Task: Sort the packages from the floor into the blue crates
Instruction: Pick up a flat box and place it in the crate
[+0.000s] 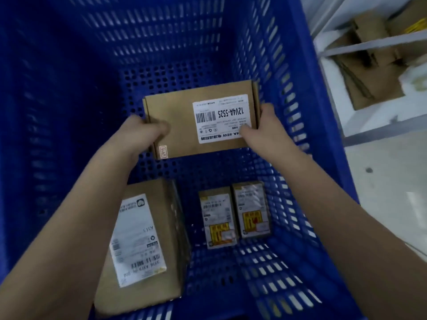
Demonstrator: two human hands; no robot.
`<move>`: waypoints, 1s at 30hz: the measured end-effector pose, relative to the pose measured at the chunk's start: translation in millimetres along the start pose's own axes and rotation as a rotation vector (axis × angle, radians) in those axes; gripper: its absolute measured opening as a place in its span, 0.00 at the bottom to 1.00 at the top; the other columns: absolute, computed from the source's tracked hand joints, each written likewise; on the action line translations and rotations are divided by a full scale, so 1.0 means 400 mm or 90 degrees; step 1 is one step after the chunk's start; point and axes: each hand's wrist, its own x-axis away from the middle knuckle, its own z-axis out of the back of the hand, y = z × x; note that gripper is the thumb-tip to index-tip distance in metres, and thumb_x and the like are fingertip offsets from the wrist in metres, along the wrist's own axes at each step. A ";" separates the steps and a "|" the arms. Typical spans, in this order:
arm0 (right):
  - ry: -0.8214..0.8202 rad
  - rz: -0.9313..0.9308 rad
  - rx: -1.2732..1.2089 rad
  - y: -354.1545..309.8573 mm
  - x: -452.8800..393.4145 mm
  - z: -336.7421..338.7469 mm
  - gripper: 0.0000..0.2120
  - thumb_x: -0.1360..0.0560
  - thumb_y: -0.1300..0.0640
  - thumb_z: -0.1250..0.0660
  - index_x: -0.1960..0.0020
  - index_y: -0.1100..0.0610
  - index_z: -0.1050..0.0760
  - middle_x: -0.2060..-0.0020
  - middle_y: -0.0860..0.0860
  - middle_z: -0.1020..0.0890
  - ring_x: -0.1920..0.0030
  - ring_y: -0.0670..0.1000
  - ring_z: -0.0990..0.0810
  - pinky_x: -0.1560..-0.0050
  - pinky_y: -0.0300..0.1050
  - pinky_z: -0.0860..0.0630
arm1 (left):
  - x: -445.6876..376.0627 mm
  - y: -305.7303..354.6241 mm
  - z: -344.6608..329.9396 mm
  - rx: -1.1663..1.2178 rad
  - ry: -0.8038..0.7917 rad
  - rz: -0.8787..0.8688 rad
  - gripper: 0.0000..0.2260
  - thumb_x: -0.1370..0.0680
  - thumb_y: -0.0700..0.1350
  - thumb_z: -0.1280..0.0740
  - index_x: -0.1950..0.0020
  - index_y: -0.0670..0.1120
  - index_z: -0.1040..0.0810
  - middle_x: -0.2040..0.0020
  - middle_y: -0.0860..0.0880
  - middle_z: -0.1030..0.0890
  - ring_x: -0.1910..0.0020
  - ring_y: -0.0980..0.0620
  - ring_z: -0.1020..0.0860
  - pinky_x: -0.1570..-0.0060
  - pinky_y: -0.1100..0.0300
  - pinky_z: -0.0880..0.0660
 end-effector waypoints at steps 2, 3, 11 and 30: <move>0.004 -0.056 -0.003 0.024 -0.047 -0.043 0.22 0.23 0.60 0.39 0.31 0.62 0.43 0.46 0.51 0.28 0.49 0.48 0.29 0.53 0.39 0.30 | -0.047 -0.017 -0.023 -0.077 -0.033 0.042 0.22 0.25 0.42 0.32 0.33 0.42 0.32 0.43 0.45 0.23 0.49 0.47 0.22 0.57 0.53 0.22; 0.009 -0.079 0.003 0.037 -0.068 -0.060 0.24 0.23 0.60 0.39 0.31 0.63 0.44 0.45 0.50 0.29 0.48 0.49 0.29 0.51 0.40 0.31 | -0.067 -0.026 -0.038 -0.121 -0.053 0.054 0.26 0.25 0.41 0.32 0.29 0.44 0.37 0.40 0.43 0.25 0.47 0.43 0.22 0.56 0.51 0.21; -0.078 -0.120 0.290 0.155 -0.160 -0.137 0.25 0.24 0.63 0.37 0.32 0.65 0.43 0.34 0.62 0.33 0.37 0.60 0.30 0.39 0.55 0.28 | -0.153 -0.121 -0.106 -0.183 -0.231 0.224 0.27 0.22 0.39 0.35 0.26 0.40 0.42 0.32 0.33 0.31 0.39 0.37 0.25 0.40 0.48 0.26; -0.223 -0.190 0.566 0.296 -0.123 -0.215 0.43 0.24 0.63 0.38 0.26 0.62 0.69 0.29 0.69 0.41 0.34 0.65 0.32 0.41 0.59 0.28 | -0.208 -0.112 -0.213 -0.480 -0.176 0.132 0.10 0.21 0.38 0.38 0.40 0.43 0.29 0.44 0.39 0.27 0.53 0.46 0.27 0.49 0.54 0.26</move>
